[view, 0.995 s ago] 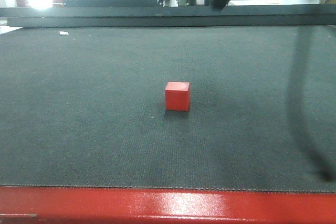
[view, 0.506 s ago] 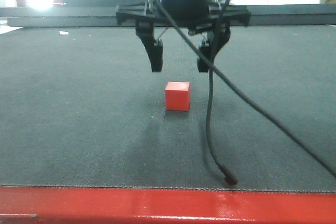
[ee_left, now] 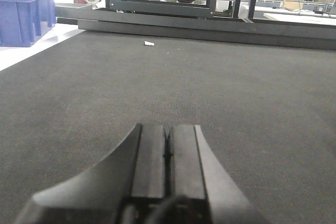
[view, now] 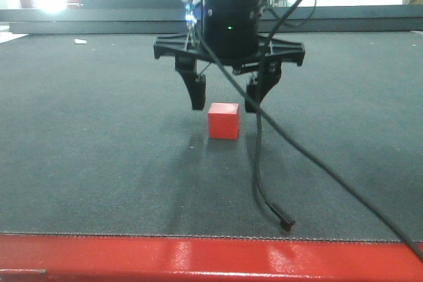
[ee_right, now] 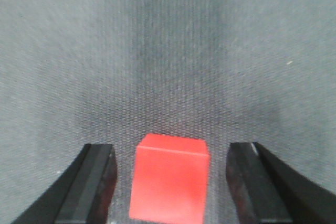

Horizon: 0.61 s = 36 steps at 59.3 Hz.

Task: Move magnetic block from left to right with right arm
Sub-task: 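Lower the open right gripper over the red cube, then close the right gripper on the red cube and lift it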

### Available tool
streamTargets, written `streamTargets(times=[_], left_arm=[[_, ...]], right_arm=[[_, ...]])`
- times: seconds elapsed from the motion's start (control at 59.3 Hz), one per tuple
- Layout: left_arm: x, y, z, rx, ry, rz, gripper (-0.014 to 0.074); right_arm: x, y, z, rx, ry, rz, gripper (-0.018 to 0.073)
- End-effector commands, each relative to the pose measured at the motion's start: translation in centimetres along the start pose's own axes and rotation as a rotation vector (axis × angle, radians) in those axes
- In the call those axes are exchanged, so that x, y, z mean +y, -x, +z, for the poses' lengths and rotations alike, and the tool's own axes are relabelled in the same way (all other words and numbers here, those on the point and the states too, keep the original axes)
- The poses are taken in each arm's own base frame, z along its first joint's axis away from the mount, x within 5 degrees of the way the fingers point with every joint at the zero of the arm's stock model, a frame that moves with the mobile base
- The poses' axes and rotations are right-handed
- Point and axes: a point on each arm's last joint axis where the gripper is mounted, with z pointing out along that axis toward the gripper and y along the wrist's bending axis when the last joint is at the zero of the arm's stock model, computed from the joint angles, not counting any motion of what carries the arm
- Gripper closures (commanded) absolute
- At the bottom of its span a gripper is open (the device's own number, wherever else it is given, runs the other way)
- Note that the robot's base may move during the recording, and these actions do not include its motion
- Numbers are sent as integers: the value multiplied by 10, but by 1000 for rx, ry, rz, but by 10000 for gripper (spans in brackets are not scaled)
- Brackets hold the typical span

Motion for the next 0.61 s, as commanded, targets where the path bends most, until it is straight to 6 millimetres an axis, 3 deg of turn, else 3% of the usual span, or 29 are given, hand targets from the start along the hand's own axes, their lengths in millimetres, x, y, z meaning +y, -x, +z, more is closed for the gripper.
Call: streamTargets(times=[0.0,0.169,0.371,0.59], left_arm=[[0,6,-1,-94,-8,-5,713],[0,6,-1,-94,-8,-5,713],[0,6,-1,-94,-8,-5,713],[0,6,-1,-94,-8,-5,712]], right_arm=[[2,15,-26,-84,66,13,24],[2,14,-21,-74,57,12,87],[0,14,-21,-66,46,-8,340],[-9,23,-43,-104,59,-104,345]])
